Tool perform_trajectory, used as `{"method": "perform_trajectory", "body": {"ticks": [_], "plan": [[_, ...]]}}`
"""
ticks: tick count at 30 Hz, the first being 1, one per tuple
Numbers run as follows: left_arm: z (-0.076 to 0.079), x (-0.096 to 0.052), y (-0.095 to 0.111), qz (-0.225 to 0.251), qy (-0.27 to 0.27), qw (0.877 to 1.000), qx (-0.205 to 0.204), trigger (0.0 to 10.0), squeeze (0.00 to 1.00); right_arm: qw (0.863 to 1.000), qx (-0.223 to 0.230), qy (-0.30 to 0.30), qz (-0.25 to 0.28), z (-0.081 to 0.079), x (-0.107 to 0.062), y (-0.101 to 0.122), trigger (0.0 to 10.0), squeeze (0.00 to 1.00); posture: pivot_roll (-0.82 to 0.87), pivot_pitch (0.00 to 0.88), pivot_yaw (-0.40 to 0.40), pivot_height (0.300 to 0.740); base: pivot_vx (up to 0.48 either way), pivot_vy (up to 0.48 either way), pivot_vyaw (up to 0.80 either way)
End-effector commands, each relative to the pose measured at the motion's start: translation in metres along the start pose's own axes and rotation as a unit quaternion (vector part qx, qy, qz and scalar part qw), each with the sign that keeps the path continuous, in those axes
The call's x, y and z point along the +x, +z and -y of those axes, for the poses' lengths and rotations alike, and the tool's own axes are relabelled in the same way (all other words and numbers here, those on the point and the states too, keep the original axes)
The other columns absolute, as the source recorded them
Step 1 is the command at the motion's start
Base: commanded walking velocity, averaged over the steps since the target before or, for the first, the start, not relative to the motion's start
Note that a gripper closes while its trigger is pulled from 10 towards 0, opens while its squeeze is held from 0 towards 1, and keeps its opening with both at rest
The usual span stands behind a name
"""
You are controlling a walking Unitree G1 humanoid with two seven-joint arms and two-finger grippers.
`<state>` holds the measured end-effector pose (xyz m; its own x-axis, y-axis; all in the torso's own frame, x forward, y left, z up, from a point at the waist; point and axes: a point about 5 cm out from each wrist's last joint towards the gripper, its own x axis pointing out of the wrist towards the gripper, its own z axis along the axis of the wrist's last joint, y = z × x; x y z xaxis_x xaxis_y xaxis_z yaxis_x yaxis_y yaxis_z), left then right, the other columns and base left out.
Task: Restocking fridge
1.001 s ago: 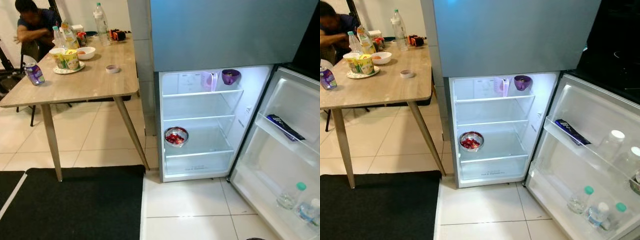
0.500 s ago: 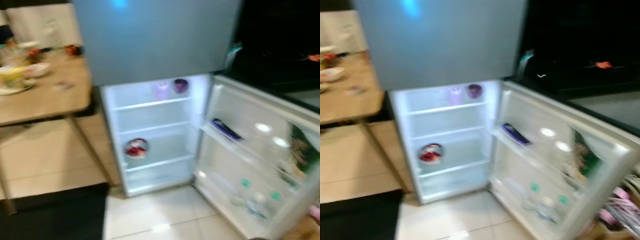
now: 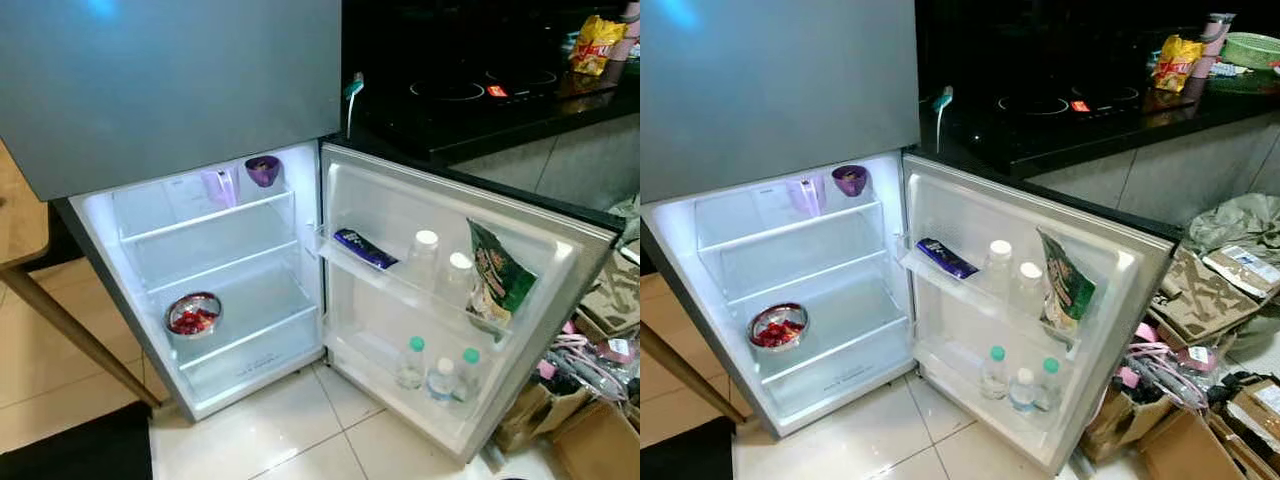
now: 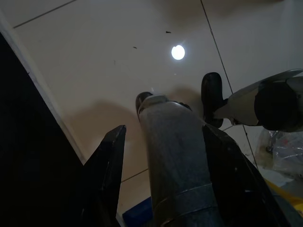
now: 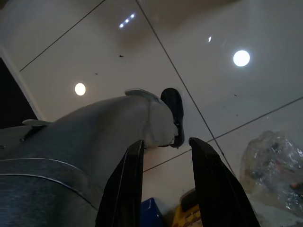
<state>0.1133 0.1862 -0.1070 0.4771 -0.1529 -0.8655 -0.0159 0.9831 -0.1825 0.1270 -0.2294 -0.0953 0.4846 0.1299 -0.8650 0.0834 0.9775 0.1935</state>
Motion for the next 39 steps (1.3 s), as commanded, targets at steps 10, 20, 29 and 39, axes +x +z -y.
{"method": "perform_trajectory", "body": {"ticks": [10,20,29,39], "plan": [[0.002,-0.001,-0.009,-0.016,-0.003,1.0,-0.004,10.0,0.0,1.0,0.003,-0.009,0.005,0.002,0.0,0.002,10.0,0.0,-0.09,0.0,0.031,0.74,0.0,-0.322,0.0],[0.0,-0.002,-0.01,-0.019,0.004,1.0,-0.001,10.0,0.0,1.0,0.009,-0.015,0.02,0.002,0.0,0.006,10.0,0.0,-0.07,0.0,0.04,0.74,0.0,0.0,0.0],[-0.004,-0.002,-0.009,-0.017,0.022,1.0,-0.003,10.0,0.0,0.998,0.006,-0.055,0.014,0.01,-0.002,0.003,10.0,0.0,-0.06,0.0,0.038,0.74,0.0,0.0,0.0],[-0.003,-0.001,-0.007,-0.012,0.031,0.999,-0.013,10.0,0.0,0.972,0.102,-0.177,0.114,0.066,-0.026,0.048,0.1,0.0,-0.09,0.0,0.021,0.74,0.0,0.0,0.0]]}}
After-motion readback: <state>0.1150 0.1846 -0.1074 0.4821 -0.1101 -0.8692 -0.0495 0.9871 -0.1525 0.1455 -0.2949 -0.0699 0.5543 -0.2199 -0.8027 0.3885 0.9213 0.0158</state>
